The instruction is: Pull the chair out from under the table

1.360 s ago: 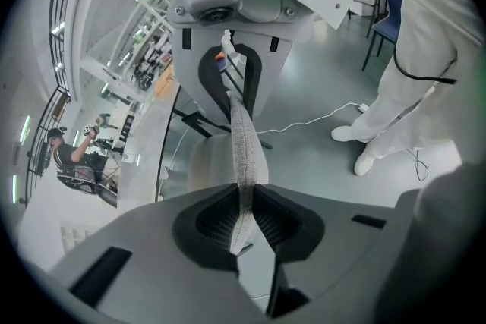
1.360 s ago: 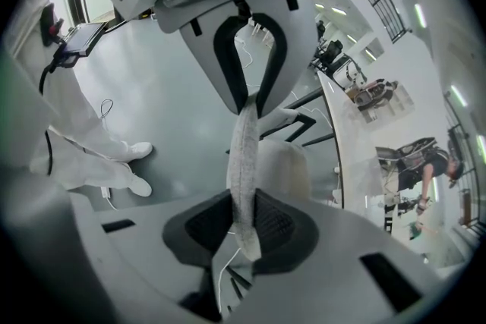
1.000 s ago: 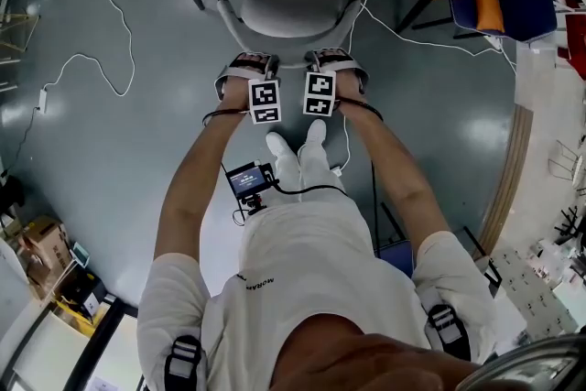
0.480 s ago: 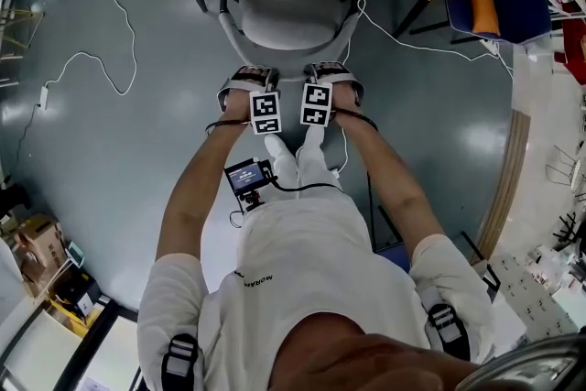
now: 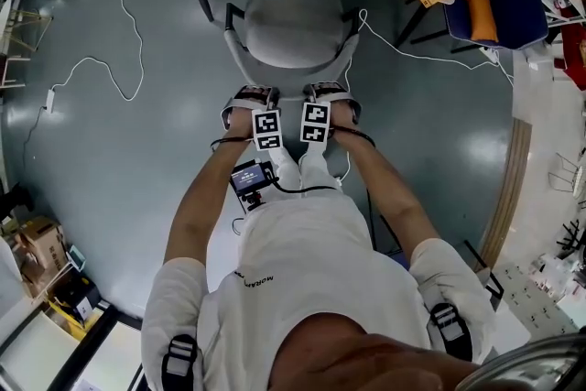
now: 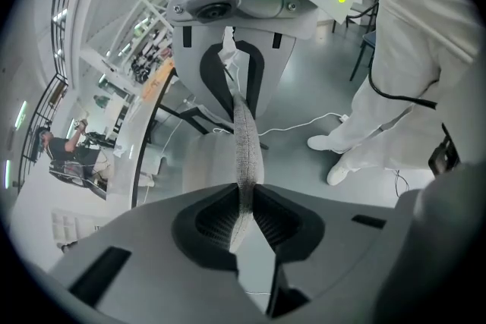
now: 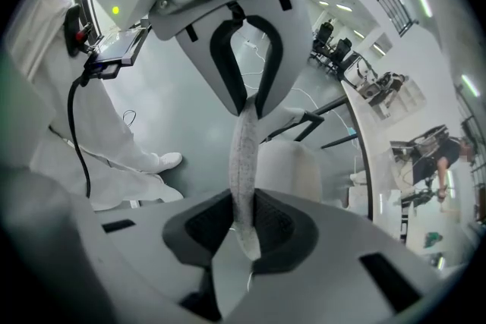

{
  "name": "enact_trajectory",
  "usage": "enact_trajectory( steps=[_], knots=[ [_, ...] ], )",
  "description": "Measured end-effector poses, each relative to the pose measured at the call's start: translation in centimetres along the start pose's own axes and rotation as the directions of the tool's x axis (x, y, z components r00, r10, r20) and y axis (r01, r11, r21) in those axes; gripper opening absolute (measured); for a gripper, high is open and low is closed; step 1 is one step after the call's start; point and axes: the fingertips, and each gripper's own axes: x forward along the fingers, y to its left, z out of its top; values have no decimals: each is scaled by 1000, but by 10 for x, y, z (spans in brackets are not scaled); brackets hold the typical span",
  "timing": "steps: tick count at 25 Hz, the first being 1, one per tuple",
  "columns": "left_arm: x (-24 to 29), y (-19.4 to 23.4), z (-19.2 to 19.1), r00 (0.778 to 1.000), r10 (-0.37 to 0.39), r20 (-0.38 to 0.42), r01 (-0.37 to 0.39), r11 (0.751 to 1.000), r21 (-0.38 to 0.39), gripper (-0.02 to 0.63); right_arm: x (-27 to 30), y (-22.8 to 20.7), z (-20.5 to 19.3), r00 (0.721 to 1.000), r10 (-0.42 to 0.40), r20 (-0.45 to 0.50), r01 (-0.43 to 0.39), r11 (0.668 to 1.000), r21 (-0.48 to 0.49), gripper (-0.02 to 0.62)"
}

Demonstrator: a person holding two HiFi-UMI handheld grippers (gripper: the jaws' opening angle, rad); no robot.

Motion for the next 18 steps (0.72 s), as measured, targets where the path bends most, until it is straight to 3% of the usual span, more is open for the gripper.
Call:
enact_trajectory(
  steps=[6,18],
  knots=[
    [-9,-17,3,999,-33,7,33,999,8,60,-6,18,4,1000,25,-4,-25,1000,3,80],
    [-25,-57,19,996,-90,21,91,992,-82,59,-21,60,2,998,67,-17,-67,998,-7,80]
  ],
)
